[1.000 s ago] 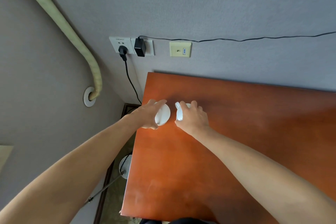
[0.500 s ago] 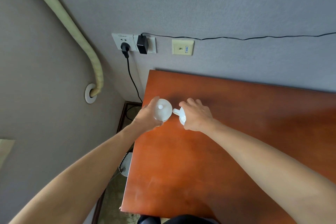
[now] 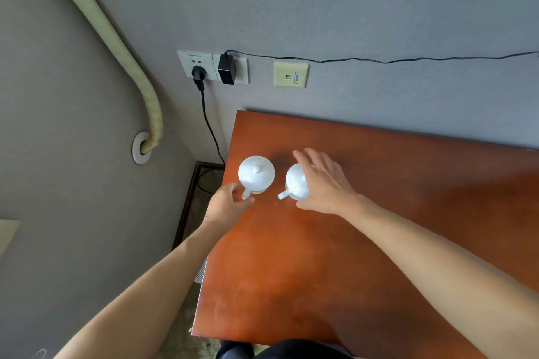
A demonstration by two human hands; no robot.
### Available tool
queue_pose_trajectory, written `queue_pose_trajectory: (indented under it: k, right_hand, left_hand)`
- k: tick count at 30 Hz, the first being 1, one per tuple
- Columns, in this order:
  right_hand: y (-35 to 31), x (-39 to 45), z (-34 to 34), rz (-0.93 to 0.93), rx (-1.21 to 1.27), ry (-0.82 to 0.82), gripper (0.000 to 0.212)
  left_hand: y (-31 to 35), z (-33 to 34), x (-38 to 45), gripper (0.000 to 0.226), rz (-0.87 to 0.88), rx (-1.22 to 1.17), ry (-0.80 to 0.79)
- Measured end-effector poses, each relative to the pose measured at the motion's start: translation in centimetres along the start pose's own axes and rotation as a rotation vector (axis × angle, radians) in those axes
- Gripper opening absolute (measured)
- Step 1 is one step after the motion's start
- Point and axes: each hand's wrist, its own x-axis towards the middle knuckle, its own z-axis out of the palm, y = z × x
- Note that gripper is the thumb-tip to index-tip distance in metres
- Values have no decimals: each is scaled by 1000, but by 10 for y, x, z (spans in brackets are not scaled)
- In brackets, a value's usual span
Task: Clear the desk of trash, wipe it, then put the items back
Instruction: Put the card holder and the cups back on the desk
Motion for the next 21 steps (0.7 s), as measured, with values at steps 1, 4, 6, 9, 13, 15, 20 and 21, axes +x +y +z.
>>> queue_pose_trajectory:
  k: [1,4,6,9,13,15,20,21]
  right_hand:
    - [-2,-4,4,137,128,34,119]
    - [-7,-13,17,356,352,13,113]
    - [-11,-15,27,343,409,15,102]
    - [-14,-9,32,388,501,72,91]
    - [-10,-3,32,336,520,61,94]
    - [-5,-1,32,309,513,43,96]
    - [-1,1,32,277,536,26,93]
    - [-2,1,33,274,542,23,93]
  left_hand:
    - [-1,2,-1,39,11,2,15]
    - [1,7,-7,23,36,-4,49]
    - [2,9,-10,20,39,-12,65]
    - [2,11,-11,19,25,-40,80]
    - [2,14,-10,20,-20,-127,87]
    - [3,16,-10,23,-29,-158,103]
    - [4,14,-9,23,-40,-178,108]
    - [4,14,-9,22,-39,-185,107]
